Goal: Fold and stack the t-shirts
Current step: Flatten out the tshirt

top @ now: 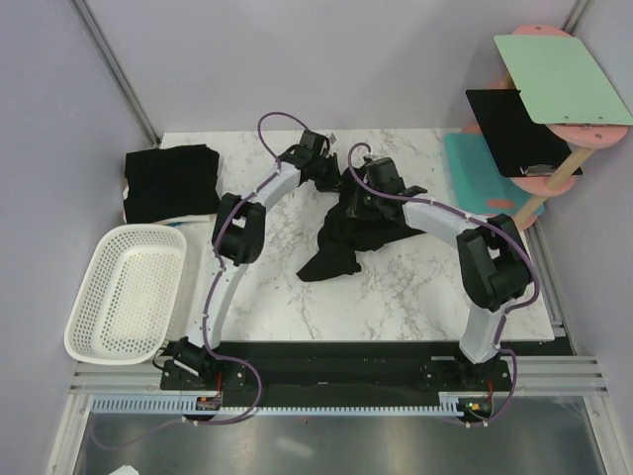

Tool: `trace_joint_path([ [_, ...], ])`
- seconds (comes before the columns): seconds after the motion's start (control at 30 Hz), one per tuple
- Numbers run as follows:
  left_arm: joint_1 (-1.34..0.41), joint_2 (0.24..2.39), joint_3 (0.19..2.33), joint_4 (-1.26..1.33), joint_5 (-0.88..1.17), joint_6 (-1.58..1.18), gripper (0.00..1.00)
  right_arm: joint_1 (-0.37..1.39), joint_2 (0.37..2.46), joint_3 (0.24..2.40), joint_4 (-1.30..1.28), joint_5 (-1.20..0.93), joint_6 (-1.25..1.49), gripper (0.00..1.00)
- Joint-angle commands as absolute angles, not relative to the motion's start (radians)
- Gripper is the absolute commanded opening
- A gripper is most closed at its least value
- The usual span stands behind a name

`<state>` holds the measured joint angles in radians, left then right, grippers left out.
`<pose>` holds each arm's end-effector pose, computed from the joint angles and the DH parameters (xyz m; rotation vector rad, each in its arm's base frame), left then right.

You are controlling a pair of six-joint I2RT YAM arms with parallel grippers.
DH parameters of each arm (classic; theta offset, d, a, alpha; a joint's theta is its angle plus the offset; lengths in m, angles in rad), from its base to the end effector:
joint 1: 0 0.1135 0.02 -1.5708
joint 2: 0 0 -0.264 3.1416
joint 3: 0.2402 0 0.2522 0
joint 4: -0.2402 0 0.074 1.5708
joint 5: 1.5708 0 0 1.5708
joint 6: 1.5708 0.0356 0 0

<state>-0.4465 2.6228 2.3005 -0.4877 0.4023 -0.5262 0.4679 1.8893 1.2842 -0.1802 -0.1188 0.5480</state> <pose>0.5119 -0.2605 0.1464 0.1040 2.5027 -0.9167 0.3690 0.1912 0.1969 0.0376 2.4398 0.6183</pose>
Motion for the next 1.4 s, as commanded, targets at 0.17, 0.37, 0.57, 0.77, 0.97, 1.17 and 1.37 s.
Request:
trace_joint_path([
  [0.17, -0.295, 2.288, 1.975, -0.443, 0.256, -0.566, 0.02, 0.425, 1.635, 1.218, -0.251, -0.031, 0.519, 0.00],
  [0.37, -0.187, 2.056, 1.654, -0.433, 0.158, -0.584, 0.02, 0.362, 1.557, 1.140, -0.334, 0.035, 0.473, 0.00],
  [0.57, -0.100, 1.918, 1.430, -0.439, 0.120, -0.617, 0.02, 0.220, 1.514, 1.049, -0.364, 0.055, 0.443, 0.00],
  [0.77, -0.091, 1.767, 1.246, -0.471, 0.132, -0.672, 0.02, 0.127, 1.561, 1.057, -0.403, 0.077, 0.411, 0.00],
  [0.97, -0.129, 1.596, 1.034, -0.472, 0.075, -0.706, 0.02, 0.115, 1.654, 1.094, -0.414, 0.031, 0.393, 0.15],
  [1.17, -0.141, 1.471, 0.914, -0.485, 0.121, -0.673, 0.60, 0.117, 1.615, 1.081, -0.419, 0.023, 0.387, 0.69],
  [1.37, -0.190, 1.254, 0.877, -0.525, 0.031, -0.658, 0.85, 0.115, 1.566, 1.118, -0.402, -0.033, 0.362, 0.83],
])
